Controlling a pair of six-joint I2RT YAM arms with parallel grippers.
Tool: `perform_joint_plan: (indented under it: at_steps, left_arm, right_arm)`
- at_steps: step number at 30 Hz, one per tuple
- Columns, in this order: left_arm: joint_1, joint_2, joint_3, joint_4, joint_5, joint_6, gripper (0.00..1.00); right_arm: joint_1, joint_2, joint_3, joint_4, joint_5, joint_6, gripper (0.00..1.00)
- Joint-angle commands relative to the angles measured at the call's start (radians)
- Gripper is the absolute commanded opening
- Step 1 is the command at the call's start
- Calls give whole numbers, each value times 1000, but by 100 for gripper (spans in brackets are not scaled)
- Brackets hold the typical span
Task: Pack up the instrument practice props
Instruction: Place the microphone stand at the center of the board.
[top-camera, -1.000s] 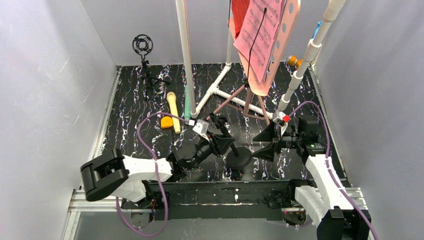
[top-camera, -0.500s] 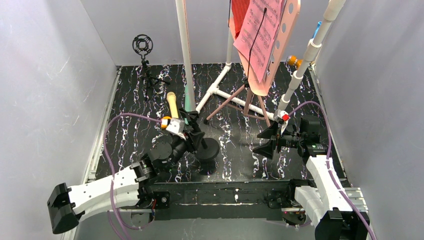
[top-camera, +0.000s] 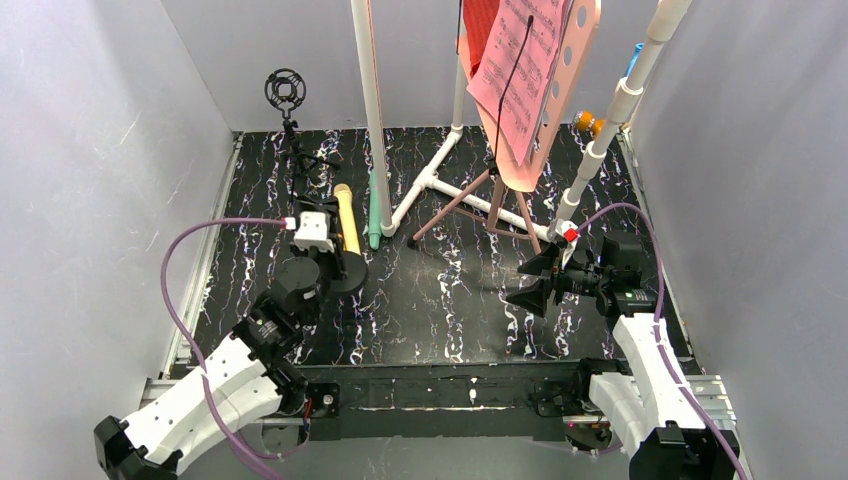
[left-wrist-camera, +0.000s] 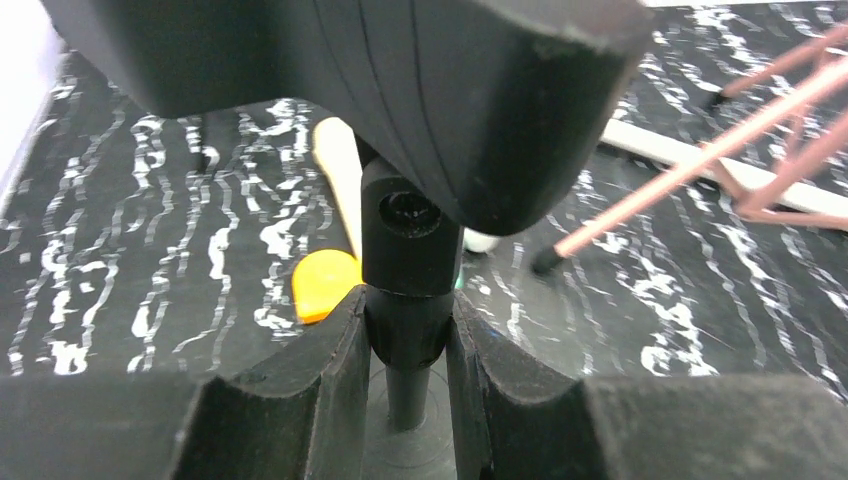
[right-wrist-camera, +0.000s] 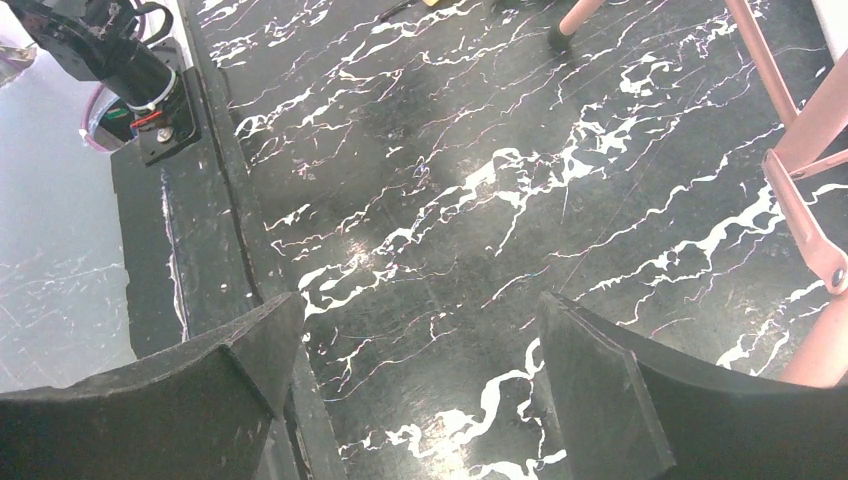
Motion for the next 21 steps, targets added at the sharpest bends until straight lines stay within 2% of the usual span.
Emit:
perform_joint_plan:
  at_steps: [1,6,10,21]
  left_arm:
    - [154,41,76,28,30,56,0]
    - [375,135,112,48,163,4,0]
    - [503,222,130,122,199,-13,0]
    - [720,521,151,392,251,-19,0]
  right_arm:
    - [-4,-17,34,23,8,8,95]
    - [-4,-21,33,24,9,7,95]
    - [-4,-21,33,24,9,9,95]
    - [-4,-20,33,26,-3,12,96]
